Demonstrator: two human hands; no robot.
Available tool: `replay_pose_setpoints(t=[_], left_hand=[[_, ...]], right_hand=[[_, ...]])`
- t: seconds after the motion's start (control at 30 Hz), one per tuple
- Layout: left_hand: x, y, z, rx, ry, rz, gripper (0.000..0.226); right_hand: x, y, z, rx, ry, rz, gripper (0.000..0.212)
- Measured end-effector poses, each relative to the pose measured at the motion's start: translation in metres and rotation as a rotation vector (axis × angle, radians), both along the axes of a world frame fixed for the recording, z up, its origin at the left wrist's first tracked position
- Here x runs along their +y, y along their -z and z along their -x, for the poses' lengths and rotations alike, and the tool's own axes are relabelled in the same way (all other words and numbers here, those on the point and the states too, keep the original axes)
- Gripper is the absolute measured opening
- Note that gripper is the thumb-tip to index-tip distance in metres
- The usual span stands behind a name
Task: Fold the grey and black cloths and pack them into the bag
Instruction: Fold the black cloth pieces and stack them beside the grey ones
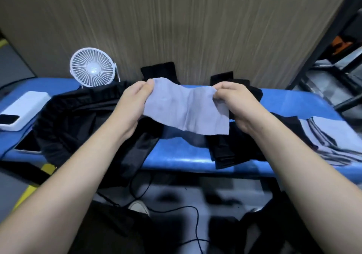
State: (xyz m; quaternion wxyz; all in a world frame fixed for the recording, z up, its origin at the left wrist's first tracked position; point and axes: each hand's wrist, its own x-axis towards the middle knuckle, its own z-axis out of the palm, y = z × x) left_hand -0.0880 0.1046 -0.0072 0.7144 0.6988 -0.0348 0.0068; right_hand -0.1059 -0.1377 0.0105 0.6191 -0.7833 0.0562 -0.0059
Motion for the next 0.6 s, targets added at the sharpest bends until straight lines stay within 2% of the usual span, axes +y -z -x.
replay_pose_setpoints(t=[0.17,0.33,0.43,0.47,0.6], left_hand=[[0.036,0.015,0.005,0.076,-0.105,-0.053,0.028],[0.048,0.020,0.009,0.169,-0.007,-0.061,0.022],[0.051,0.027,0.008,0.167,0.043,-0.063,0.058],[0.050,0.027,0.007,0.149,0.032,-0.077,0.060],[0.047,0.026,0.004,0.058,0.028,-0.166,0.038]], right_hand=[[0.010,0.016,-0.001,0.041,0.054,-0.032,0.014],[0.012,0.021,0.001,0.098,-0.008,-0.185,0.026],[0.006,0.020,0.006,0.145,-0.053,-0.229,0.040],[0.002,0.020,0.006,0.135,-0.047,-0.204,0.043],[-0.012,0.020,0.006,0.026,0.023,-0.069,0.041]])
